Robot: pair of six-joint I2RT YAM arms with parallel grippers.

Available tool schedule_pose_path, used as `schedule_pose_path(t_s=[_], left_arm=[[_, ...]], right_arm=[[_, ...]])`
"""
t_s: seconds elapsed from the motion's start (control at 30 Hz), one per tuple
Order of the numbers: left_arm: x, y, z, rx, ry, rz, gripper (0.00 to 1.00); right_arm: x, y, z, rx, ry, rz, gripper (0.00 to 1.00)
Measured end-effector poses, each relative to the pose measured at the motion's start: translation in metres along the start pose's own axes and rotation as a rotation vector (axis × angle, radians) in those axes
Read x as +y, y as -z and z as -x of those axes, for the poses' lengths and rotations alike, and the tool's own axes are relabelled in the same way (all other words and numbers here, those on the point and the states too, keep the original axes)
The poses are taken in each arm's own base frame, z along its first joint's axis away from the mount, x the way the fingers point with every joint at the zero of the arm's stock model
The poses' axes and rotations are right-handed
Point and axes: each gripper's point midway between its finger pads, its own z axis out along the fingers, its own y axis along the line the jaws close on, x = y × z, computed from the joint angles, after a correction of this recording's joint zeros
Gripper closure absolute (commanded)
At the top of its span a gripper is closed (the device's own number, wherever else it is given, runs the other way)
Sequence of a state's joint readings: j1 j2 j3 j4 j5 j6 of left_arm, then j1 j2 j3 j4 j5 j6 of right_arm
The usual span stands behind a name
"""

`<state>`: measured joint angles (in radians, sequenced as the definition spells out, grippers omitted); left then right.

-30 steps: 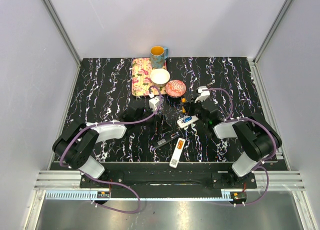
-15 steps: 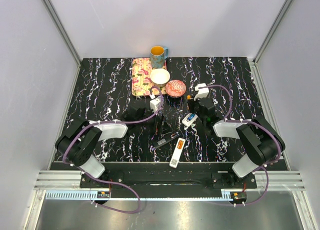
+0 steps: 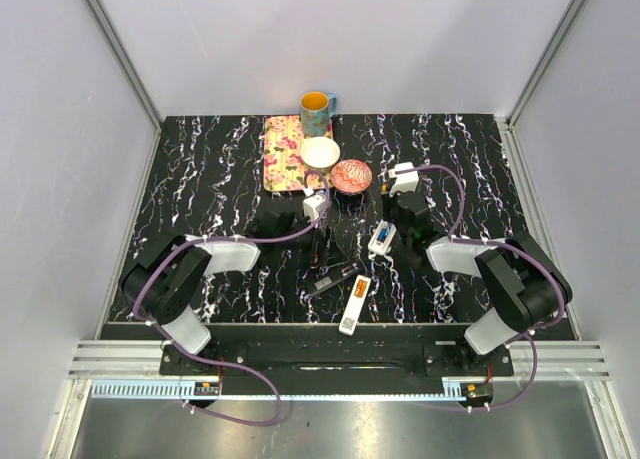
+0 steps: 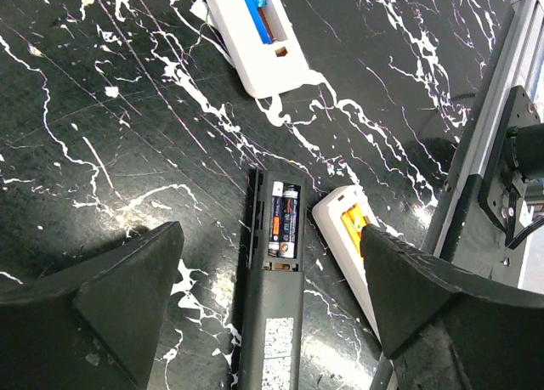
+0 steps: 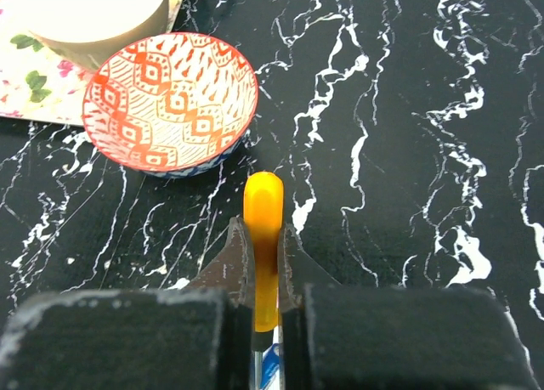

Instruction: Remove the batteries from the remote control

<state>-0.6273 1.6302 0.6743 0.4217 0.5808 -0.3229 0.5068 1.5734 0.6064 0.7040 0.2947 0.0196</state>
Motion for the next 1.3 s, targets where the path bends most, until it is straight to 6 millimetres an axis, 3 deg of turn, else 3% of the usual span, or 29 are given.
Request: schedule_pose_path(t_s=[0.37,0.63,0.9,1.3], left_arm=[[0.004,-0.012,0.008,0.005,0.002,-0.01,0.12],[0.005,-0.032,0.028,-0.002,0.009,-0.042,0.14],[0.012,-0.062,0.053,-0.011,0.01,-0.079,0.2],[0.024,-0.095,0.042,0.031,0.088,-0.13,0.22]], right_arm=[[-0.01,0.0,0.018,-0.042,0.02,-0.054,1.0],[-0.008,0.005,0.04,-0.104,-0.062,-0.052,1.0],[-0.012,0.007,0.029,-0.09,-0.123,-0.078,1.0],[-0.026,0.008,0.009,-0.059,-0.164,-0.146,1.0]])
